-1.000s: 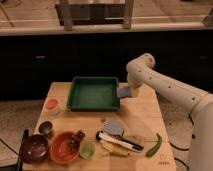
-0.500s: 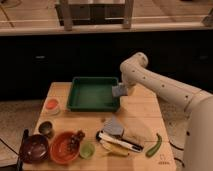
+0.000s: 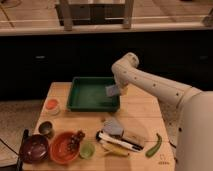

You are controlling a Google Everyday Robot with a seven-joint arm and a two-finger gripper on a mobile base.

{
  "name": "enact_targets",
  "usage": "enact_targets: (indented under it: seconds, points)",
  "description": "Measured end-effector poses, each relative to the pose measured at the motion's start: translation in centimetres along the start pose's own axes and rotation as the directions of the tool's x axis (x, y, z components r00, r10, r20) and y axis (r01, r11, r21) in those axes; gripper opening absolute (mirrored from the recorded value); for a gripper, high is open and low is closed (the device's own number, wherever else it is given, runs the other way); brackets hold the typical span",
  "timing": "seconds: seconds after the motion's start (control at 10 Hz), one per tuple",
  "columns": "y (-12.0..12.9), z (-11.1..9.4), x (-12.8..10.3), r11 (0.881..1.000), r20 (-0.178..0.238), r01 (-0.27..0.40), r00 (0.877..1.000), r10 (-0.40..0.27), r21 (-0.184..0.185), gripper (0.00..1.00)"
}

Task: Wipe tray with sponge

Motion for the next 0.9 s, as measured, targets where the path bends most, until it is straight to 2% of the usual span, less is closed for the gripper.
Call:
enact_targets:
  seconds: [0.2, 0.5, 0.9]
  points:
    - [-1.3, 0.4, -2.2, 1.0, 0.002, 0.023, 1.0, -0.023, 0.014, 0.02]
    - [-1.6, 1.0, -2.3, 0.999, -0.003, 0.039, 0.999, -0.039, 0.017, 0.02]
    - [-2.3, 1.7, -4.2, 0.997, -0.008, 0.07, 0.998, -0.069, 0.024, 0.02]
